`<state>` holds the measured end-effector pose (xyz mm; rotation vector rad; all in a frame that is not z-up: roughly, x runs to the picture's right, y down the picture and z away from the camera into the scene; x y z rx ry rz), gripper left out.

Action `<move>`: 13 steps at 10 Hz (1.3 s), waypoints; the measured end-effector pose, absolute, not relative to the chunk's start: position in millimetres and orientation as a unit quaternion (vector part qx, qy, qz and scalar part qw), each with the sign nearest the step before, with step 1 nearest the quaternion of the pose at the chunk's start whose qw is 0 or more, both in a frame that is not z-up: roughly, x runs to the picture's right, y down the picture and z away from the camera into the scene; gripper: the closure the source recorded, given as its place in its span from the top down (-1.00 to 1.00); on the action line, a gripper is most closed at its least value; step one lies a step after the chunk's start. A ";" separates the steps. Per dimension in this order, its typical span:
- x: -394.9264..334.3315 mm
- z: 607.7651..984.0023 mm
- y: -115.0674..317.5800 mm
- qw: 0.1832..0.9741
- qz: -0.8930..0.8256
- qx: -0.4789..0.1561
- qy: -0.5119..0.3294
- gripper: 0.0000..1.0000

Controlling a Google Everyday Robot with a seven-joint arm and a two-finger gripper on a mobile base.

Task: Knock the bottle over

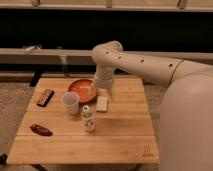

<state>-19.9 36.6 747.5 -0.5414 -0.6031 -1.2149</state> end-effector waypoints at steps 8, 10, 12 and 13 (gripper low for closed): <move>-19.8 746.3 37.6 0.743 -0.558 -0.247 -0.275 0.60; -30.4 736.6 44.9 0.734 -0.573 -0.235 -0.279 0.60; -42.3 721.2 61.8 0.726 -0.583 -0.229 -0.284 0.60; -49.5 712.8 73.8 0.720 -0.589 -0.228 -0.286 0.60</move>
